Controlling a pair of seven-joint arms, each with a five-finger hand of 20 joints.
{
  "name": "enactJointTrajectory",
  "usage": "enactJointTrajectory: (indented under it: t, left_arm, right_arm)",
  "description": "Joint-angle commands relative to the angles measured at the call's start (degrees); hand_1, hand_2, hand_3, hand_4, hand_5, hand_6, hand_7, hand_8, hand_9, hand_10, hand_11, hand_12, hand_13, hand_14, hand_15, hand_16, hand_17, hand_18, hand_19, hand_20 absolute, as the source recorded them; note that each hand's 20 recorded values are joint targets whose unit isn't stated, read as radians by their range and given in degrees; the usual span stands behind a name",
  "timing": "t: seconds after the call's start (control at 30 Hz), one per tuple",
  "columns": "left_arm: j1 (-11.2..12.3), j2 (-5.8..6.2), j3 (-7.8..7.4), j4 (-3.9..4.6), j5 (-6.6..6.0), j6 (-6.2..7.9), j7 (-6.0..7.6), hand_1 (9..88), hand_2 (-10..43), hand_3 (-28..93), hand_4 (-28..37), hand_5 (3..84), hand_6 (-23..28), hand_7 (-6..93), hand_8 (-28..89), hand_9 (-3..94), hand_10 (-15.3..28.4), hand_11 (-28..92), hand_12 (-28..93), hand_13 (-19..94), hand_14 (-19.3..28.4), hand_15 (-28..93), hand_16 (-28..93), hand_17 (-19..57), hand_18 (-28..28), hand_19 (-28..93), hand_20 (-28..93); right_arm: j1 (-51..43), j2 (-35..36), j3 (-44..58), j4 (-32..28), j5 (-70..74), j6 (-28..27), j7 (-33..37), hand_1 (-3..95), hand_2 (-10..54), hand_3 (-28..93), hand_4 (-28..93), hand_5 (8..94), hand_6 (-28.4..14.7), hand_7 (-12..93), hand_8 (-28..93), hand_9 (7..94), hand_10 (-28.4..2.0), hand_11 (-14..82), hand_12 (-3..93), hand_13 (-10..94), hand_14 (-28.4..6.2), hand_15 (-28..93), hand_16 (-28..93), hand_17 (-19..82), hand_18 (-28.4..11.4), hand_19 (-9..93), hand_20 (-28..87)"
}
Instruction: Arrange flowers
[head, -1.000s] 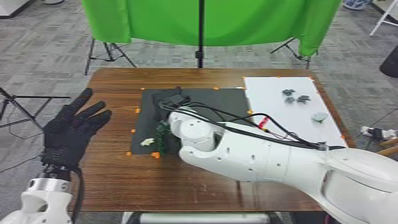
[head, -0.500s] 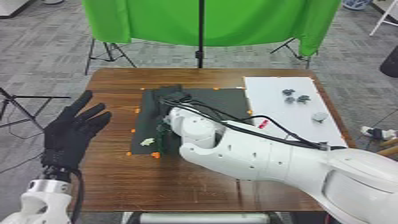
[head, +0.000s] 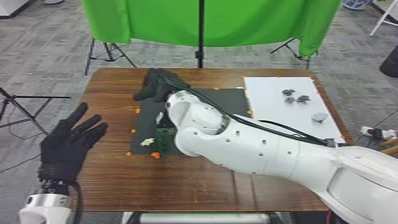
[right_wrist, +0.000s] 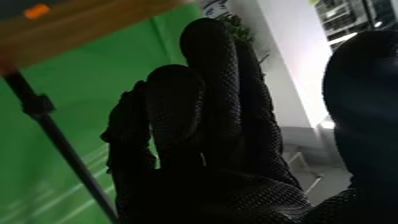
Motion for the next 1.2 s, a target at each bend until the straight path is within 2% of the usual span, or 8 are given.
enactJointTrajectory:
  t: [0.03,0.27,0.3,0.33,0.57,0.93,1.1,1.2]
  left_arm:
    - [1.6,-1.61,0.63,-0.17,-0.48,0.87,0.08,18.1,8.4,76,-28.3,33.9,5.9,10.8,-10,33.6,18.5,20,10,24,28.0,47,-8,-8.7,28.4,54,18]
    - [3.9,-3.16,0.49,0.08,-1.17,1.18,1.27,17.7,8.5,75,-28.3,34.0,5.9,10.8,-10,33.7,18.6,20,10,24,28.1,47,-8,-8.7,28.4,54,18]
    - [3.9,-4.17,-0.17,0.06,-0.53,0.67,-0.16,17.5,8.5,75,-28.3,34.0,5.9,10.9,-10,33.7,18.6,20,10,24,28.1,47,-8,-8.7,28.4,54,18]
    - [4.5,-4.01,-0.18,-0.01,-0.80,0.82,0.65,17.3,8.6,75,-28.3,34.0,5.9,10.9,-10,33.7,18.6,20,10,24,28.1,47,-8,-8.7,28.4,54,18]
    - [4.9,-5.70,-0.43,-0.02,0.33,-0.12,-0.44,15.2,9.0,75,-28.3,34.1,5.8,10.9,-10,33.7,18.6,20,10,24,28.1,47,-8,-8.7,28.4,54,18]
    - [4.5,-3.21,1.49,-0.15,-0.91,0.71,1.72,15.0,9.0,75,-28.3,34.0,5.7,10.9,-10,33.7,18.6,20,10,24,28.1,47,-8,-8.7,28.4,53,18]
    - [4.7,-3.67,1.40,-0.26,-0.61,0.72,1.34,15.4,8.8,75,-28.3,34.0,5.8,10.7,-10,33.7,18.6,20,10,24,28.1,47,-7,-8.7,28.4,53,18]
    - [4.8,-3.09,1.54,-0.27,-1.08,1.00,1.95,15.5,8.8,75,-28.3,33.9,5.7,10.7,-10,33.7,18.5,20,10,24,28.0,47,-7,-8.7,28.4,53,18]
  right_arm:
    - [-3.9,2.9,4.7,-4.9,-2.4,-2.8,-0.5,31.9,-9.5,69,-28,62.6,1.4,14,-13,74.7,-11.9,41.1,17.5,62,-10.7,80,18,19,-22.8,82,53]
    - [-12.1,20.4,16.9,-17.7,-1.6,-1.3,0.2,29.4,-9.2,72,-28,61.0,1.0,13,-13,71.4,-13.2,34.5,15.9,59,-11.5,76,16,18,-23.1,80,51]
    - [-15.4,22.5,20.8,-19.0,-2.8,-2.4,1.0,29.5,-8.7,73,-28,60.9,0.9,13,-13,70.7,-13.5,33.5,15.8,58,-11.6,75,15,18,-23.1,79,51]
    - [-16.7,25.2,22.6,-20.1,-2.7,-2.2,1.7,29.6,-8.4,73,-28,60.7,0.7,13,-13,70.0,-13.8,32.8,15.7,58,-11.8,74,15,17,-22.9,79,50]
    - [-29.4,38.4,34.4,-22.8,-7.4,-1.3,8.2,31.8,-8.9,77,-28,57.8,0.5,13,-13,64.4,-15.6,27.3,14.4,54,-14.0,69,11,17,-23.1,76,48]
    - [-33.1,45.3,34.2,-16.5,-17.9,-4.6,16.7,31.9,-9.5,78,-28,56.0,0.5,14,-13,58.3,-16.8,22.3,13.7,51,-15.1,68,10,17,-23.9,77,46]
    - [-31.9,45.5,32.7,-12.7,-19.5,-7.8,19.3,32.1,-9.5,79,-28,54.3,0.6,14,-13,53.0,-17.7,20.0,13.8,45,-16.3,69,9,16,-23.8,77,45]
    - [-31.9,45.5,32.6,-11.6,-17.6,-10.0,18.4,32.2,-9.5,79,-28,53.1,0.6,14,-13,51.0,-18.1,19.1,13.6,44,-16.6,70,8,16,-23.7,78,45]
